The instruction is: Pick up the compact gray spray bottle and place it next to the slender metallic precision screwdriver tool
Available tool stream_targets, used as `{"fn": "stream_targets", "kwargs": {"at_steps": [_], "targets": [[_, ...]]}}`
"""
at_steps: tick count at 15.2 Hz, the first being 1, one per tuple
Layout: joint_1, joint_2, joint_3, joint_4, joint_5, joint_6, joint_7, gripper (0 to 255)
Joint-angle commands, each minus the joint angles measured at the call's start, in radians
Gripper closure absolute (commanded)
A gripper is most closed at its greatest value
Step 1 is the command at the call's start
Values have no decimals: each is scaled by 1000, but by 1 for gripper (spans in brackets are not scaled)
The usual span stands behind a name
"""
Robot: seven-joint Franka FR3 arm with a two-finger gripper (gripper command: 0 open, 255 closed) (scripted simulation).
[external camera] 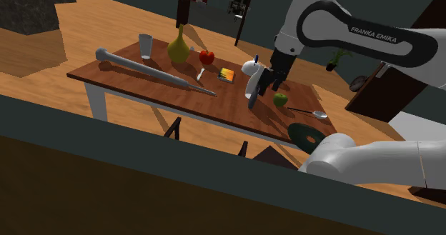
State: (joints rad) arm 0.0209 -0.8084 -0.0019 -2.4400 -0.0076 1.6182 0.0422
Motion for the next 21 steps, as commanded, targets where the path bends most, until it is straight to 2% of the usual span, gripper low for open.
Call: {"fn": "stream_targets", "kwargs": {"at_steps": [1,11,21], "targets": [[0,0,0,0,0,0,0,0],[-128,162,-26,-135,-93,439,130,0],[-282,436,-51,-135,-216,854,306,0]]}}
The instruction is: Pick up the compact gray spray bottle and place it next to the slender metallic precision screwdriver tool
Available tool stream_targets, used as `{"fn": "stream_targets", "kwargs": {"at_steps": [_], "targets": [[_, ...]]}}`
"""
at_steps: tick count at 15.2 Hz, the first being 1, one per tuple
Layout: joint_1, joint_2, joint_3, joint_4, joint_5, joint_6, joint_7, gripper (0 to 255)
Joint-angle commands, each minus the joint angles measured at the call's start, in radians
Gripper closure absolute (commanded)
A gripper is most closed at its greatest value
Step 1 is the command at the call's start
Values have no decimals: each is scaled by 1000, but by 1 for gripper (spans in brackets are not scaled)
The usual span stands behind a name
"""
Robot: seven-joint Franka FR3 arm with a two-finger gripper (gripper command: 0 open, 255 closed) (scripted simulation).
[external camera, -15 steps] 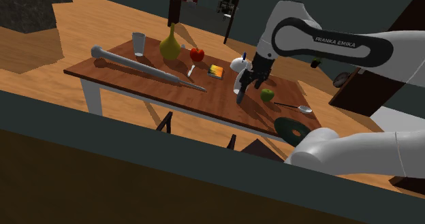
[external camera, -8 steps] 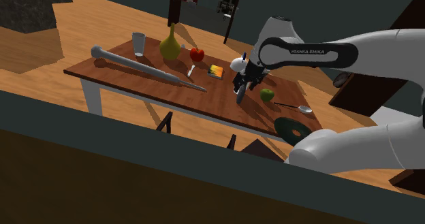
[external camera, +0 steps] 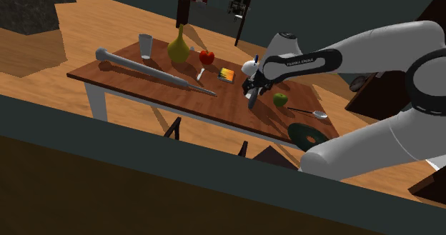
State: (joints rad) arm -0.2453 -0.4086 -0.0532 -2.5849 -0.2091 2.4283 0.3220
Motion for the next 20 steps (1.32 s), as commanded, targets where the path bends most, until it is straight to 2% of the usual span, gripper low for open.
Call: {"fn": "stream_targets", "kwargs": {"at_steps": [1,7,12,16,20], "targets": [[-33,67,-1,17,-30,81,48,0],[-135,255,-11,86,-148,281,206,0],[-208,407,-34,175,-289,409,384,0],[-231,524,-88,265,-416,487,547,0],[-228,587,-104,297,-441,521,571,0]]}}
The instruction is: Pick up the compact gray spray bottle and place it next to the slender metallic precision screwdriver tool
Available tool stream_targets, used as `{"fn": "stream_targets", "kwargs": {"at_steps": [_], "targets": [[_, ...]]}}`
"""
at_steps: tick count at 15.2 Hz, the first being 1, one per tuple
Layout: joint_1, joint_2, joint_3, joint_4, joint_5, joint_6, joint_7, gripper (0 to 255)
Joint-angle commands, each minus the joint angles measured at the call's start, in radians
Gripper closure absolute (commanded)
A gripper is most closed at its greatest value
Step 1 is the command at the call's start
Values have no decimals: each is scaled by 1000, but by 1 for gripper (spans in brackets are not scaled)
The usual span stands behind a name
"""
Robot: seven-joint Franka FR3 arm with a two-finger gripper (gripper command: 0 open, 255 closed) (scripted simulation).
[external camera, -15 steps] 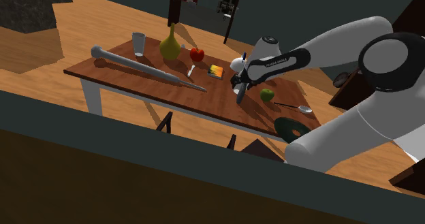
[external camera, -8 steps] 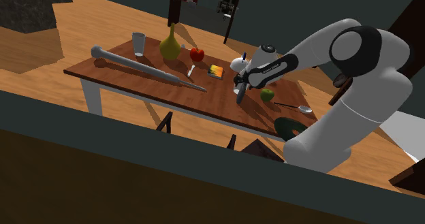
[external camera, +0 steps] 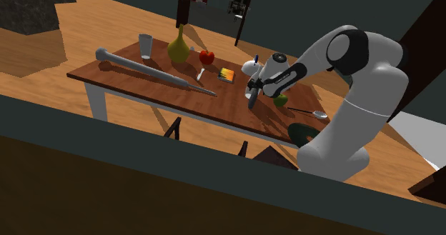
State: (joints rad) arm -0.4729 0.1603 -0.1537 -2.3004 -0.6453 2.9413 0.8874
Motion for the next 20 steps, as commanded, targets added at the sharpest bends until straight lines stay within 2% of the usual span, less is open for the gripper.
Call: {"fn": "stream_targets", "kwargs": {"at_steps": [1,4,12,13,20], "targets": [[0,34,-7,21,-11,16,11,0],[2,75,-17,44,-24,37,25,0],[2,75,-17,44,-23,36,25,0],[2,75,-17,44,-23,36,25,255],[2,75,-17,44,-23,36,25,255]]}}
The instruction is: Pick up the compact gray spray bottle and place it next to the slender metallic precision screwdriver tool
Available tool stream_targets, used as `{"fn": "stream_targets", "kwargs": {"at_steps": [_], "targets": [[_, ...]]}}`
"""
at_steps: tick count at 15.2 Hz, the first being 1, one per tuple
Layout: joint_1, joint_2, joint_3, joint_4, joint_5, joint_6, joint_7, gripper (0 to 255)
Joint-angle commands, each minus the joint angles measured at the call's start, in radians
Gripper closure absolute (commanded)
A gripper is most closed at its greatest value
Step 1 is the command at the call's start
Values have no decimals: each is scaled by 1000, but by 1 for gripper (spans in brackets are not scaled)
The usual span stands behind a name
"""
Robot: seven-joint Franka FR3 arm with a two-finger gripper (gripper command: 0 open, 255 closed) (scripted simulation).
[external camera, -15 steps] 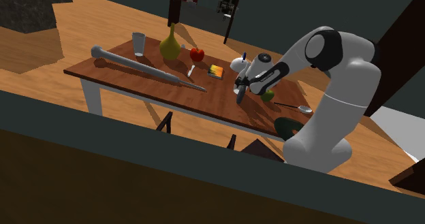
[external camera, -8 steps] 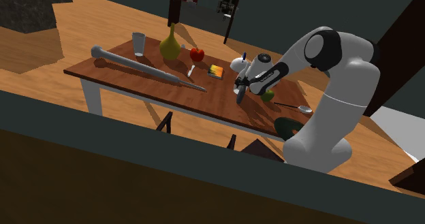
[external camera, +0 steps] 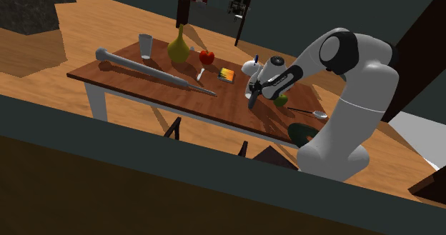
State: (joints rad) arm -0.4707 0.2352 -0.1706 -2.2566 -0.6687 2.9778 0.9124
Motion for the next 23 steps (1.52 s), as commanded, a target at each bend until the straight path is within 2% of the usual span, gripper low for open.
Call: {"fn": "stream_targets", "kwargs": {"at_steps": [1,11,23], "targets": [[0,0,0,0,0,0,0,255],[-40,-97,65,1,128,-98,-131,255],[-49,-203,99,39,259,-238,-260,255]]}}
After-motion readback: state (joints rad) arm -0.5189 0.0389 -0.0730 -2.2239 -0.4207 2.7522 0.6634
